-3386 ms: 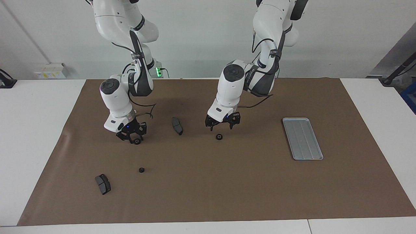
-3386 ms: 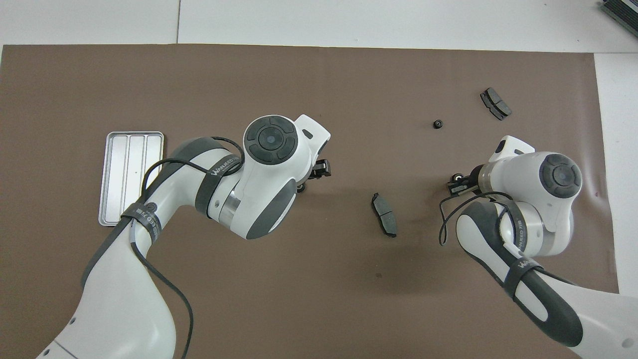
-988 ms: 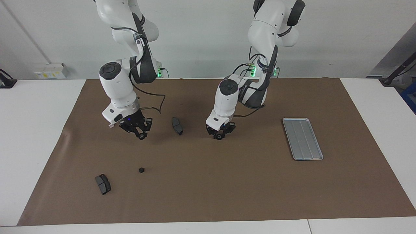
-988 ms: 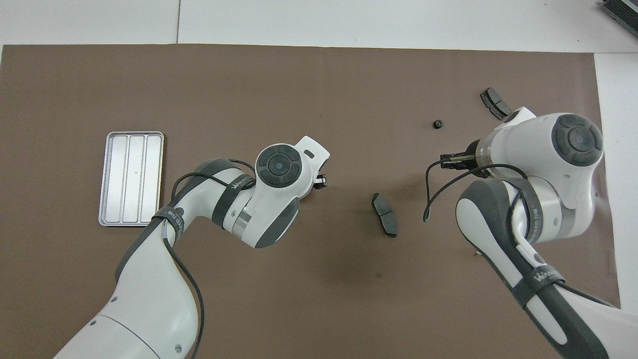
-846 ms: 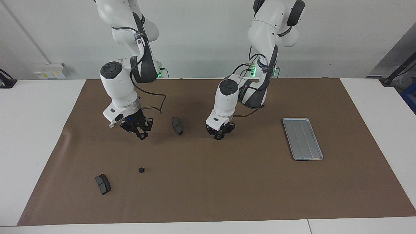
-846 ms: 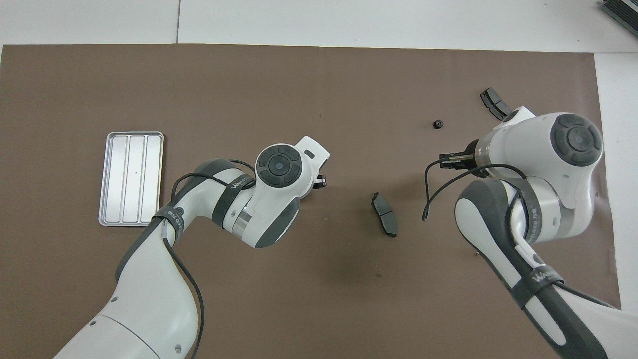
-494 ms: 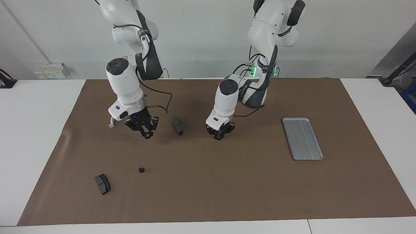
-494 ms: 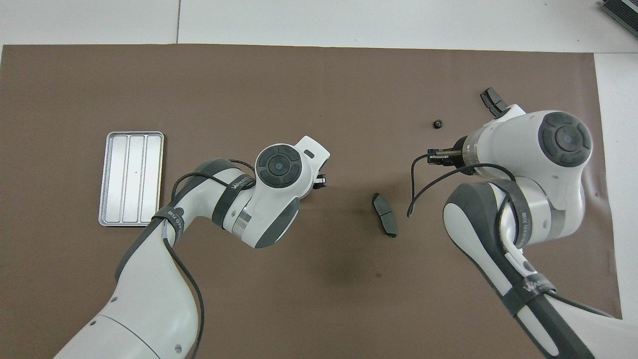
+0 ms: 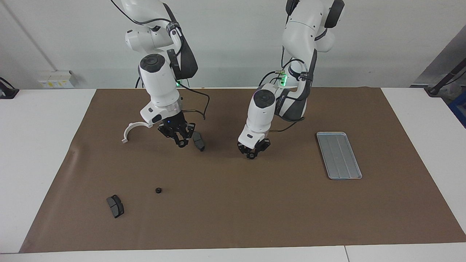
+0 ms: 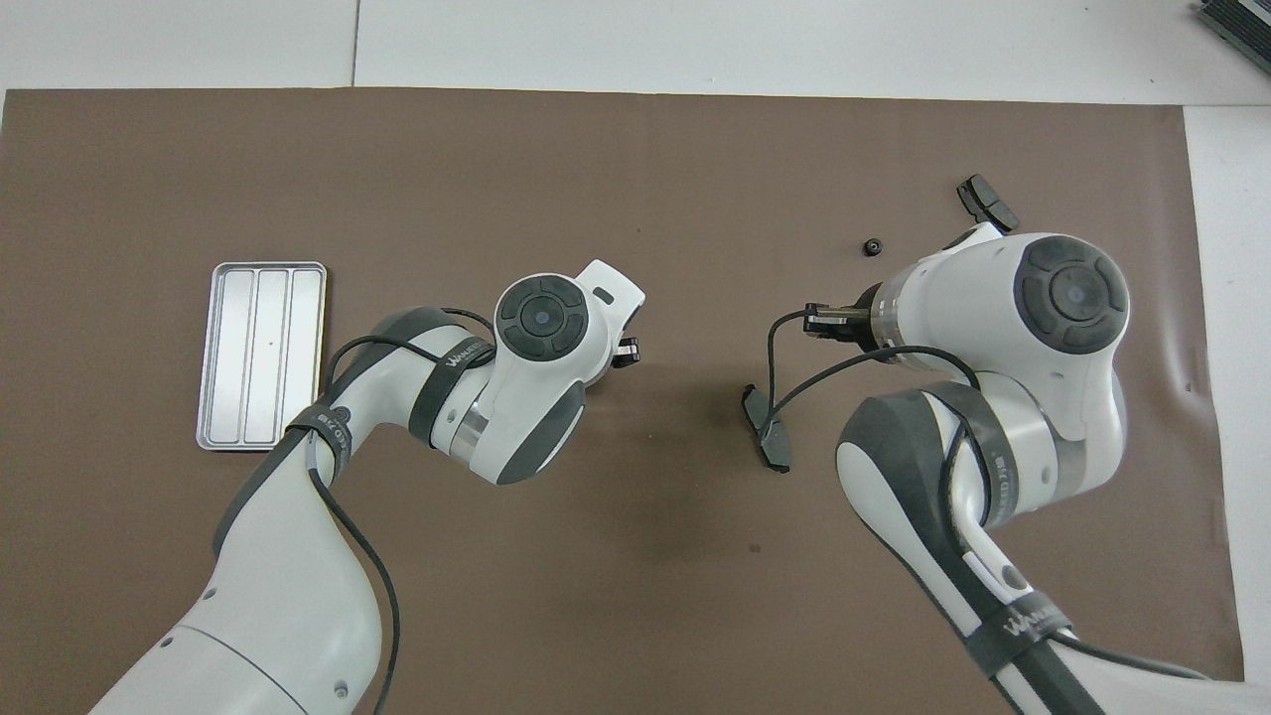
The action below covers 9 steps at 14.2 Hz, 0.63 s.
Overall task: Pick bearing gear from pile to tray
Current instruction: 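Grasp the second black bearing gear with the right gripper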
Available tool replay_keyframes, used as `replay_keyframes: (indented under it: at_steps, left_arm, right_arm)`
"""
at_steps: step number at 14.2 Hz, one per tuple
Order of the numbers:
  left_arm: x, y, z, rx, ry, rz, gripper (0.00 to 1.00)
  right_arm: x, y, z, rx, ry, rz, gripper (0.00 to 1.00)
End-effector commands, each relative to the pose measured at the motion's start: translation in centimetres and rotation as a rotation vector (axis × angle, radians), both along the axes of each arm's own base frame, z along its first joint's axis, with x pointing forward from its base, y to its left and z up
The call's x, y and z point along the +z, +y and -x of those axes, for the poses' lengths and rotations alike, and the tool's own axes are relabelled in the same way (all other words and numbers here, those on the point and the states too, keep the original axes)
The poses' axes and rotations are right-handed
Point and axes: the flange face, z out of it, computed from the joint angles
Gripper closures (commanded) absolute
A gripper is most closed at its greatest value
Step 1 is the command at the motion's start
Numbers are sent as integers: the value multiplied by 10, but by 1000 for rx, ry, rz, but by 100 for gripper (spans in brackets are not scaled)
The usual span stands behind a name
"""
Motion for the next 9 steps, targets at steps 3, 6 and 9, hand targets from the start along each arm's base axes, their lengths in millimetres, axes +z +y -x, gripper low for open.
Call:
replay_keyframes:
  at_steps: [3, 6, 9]
  left_arm:
    - [53, 131, -32, -44, 66, -26, 81]
    - [51, 212, -48, -121, 89, 1, 78]
    - [44, 289, -54, -223, 85, 1, 77]
  right_arm:
    - [-33, 77, 10, -92, -39, -77, 100]
    - [-61, 127, 16, -150, -93, -139, 100]
    - [-82, 176, 28, -198, -113, -193, 100]
